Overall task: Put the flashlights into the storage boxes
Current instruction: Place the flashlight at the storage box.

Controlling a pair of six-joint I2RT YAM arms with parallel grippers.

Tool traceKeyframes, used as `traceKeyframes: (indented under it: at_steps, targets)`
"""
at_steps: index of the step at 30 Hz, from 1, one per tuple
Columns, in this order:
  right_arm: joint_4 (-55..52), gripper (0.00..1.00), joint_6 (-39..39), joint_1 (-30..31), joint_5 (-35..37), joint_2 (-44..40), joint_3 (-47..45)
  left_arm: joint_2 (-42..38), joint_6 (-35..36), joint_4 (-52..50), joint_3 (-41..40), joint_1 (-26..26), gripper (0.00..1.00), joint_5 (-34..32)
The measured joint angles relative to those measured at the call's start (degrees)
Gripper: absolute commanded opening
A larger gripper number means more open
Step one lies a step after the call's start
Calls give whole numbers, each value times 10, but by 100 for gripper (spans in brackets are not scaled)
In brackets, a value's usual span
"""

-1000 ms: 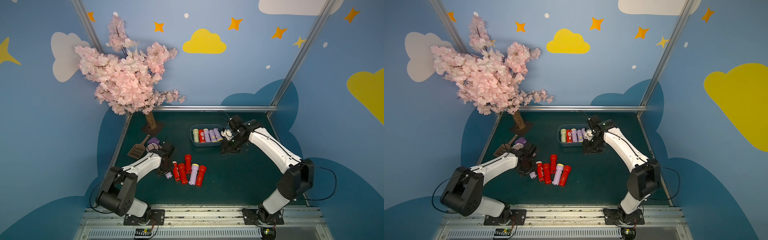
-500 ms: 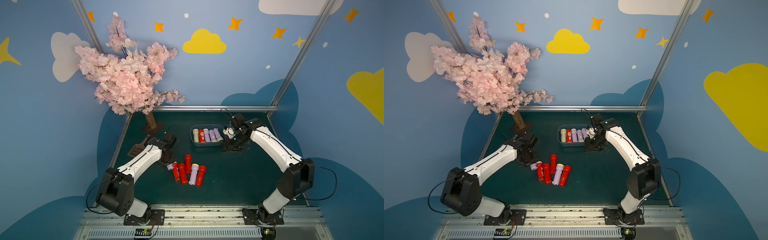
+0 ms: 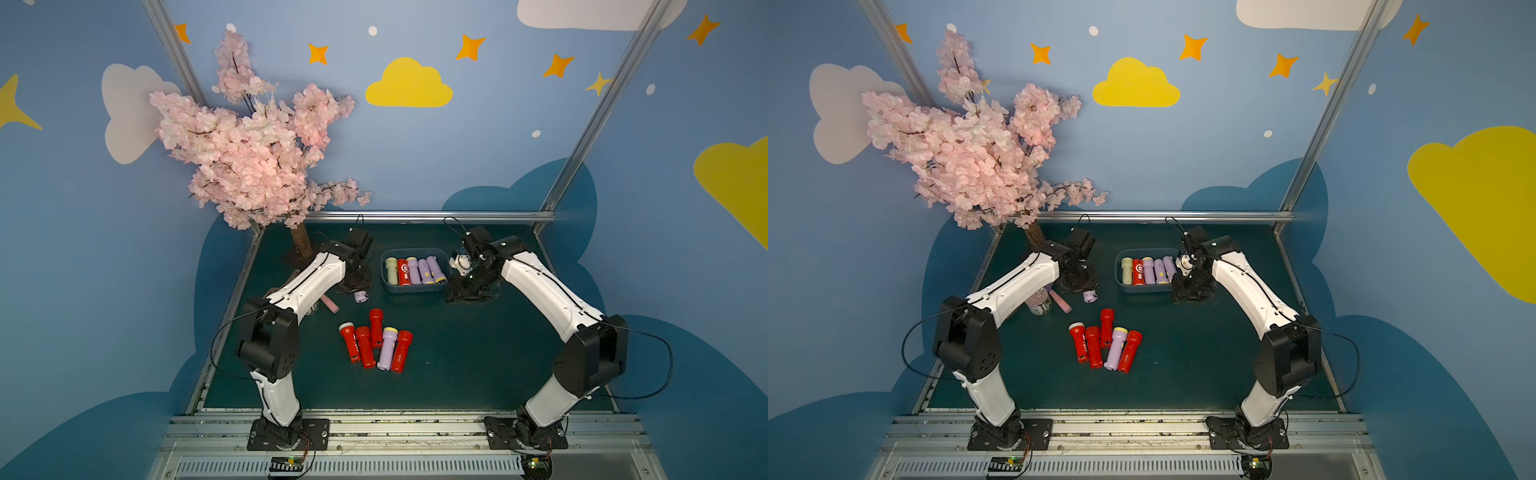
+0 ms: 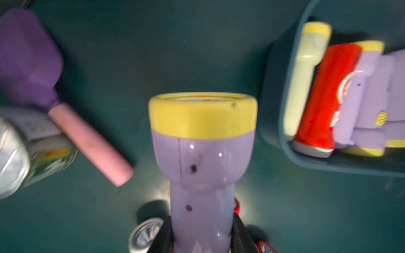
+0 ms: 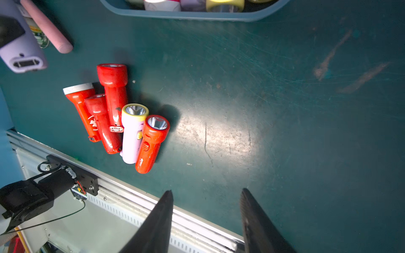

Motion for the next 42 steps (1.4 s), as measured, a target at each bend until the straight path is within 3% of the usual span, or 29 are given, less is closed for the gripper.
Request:
traceKeyframes:
  at_steps: [10, 19, 36, 40, 42]
  targets:
    - [2, 51, 24, -14, 23, -41, -24, 196, 80, -17, 269, -26, 10, 29]
    - [-2, 51, 48, -28, 41, -79, -55, 304, 110, -60, 407, -36, 9, 63]
    - [3, 51, 60, -31, 38, -85, -58, 318, 115, -72, 383, -36, 12, 64]
    - [3, 51, 60, -31, 36, -89, -59, 308, 109, -50, 357, -34, 26, 67]
    - [3, 51, 59, -31, 35, -89, -59, 304, 109, -43, 350, -34, 38, 67]
